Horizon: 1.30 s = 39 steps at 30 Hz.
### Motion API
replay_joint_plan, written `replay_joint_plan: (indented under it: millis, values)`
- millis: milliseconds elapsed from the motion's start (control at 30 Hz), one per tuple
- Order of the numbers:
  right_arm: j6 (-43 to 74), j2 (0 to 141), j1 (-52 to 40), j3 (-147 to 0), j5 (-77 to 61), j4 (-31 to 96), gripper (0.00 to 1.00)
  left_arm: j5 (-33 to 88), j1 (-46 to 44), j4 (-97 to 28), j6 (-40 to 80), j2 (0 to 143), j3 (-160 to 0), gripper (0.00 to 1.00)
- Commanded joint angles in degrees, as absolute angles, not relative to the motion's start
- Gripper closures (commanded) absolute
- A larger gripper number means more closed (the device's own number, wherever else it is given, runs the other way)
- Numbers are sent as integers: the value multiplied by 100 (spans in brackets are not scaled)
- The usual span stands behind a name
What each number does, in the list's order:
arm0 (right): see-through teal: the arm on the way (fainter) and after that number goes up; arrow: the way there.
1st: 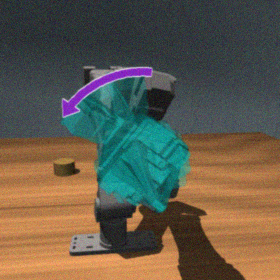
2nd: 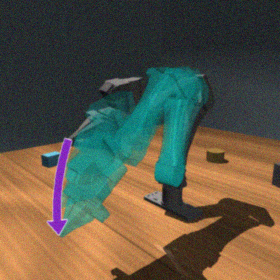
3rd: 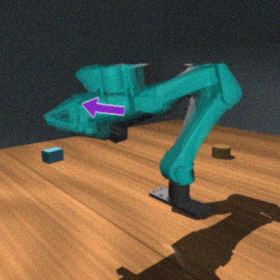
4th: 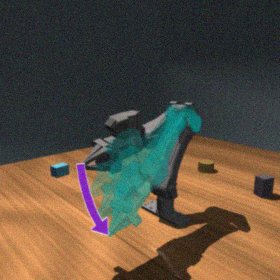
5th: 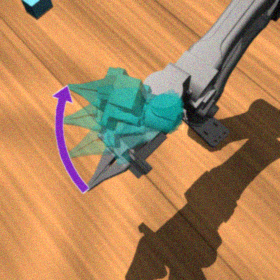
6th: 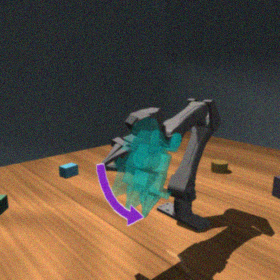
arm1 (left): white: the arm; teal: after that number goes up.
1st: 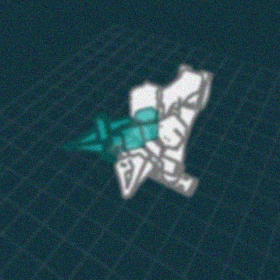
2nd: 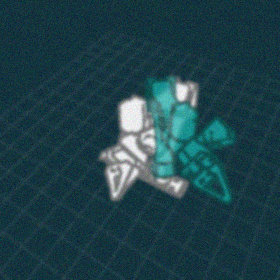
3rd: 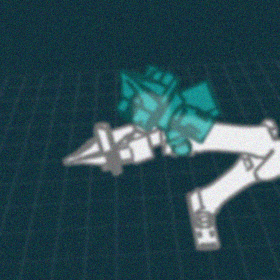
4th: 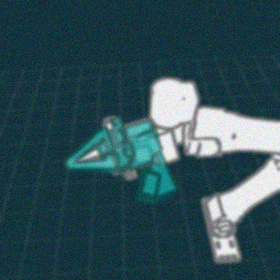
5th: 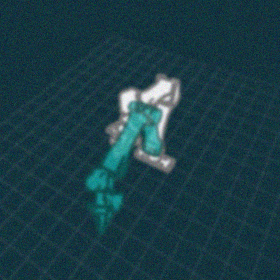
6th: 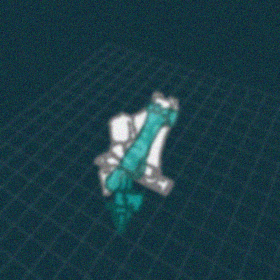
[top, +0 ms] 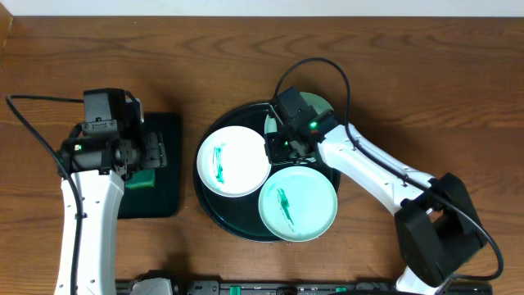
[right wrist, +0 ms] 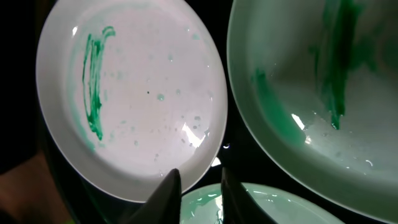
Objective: Clean dirty plates on tray and stack at the side
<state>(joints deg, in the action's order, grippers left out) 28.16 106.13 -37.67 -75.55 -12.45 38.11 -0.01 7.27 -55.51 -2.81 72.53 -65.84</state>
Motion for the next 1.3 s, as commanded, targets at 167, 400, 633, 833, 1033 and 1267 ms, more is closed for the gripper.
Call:
replay_joint_plan:
  millis: [167, 400, 633, 833, 1033, 1267]
  values:
    - [2936, 11155, -3857, -7644, -1125, 3745, 70, -71, 698, -5564, -250, 7185, -6709, 28]
    - [3022, 11358, -3868, -7644, -1173, 3597, 69, -69, 698, -5564, -252, 7185, -6709, 28]
    - [3020, 11371, -3868, -7644, -1184, 3540, 68, -71, 698, -5564, -250, 7185, -6709, 28]
    - [3020, 11434, -3868, -7644, -1188, 3503, 68, -71, 698, -5564, -250, 7185, -6709, 28]
    - [3017, 11434, -3868, -7644, -1192, 3500, 65, -69, 698, -5564, -252, 7185, -6709, 27]
    - [2991, 11434, -3868, -7644, -1212, 3492, 64, -71, 698, -5564, -250, 7185, -6709, 28]
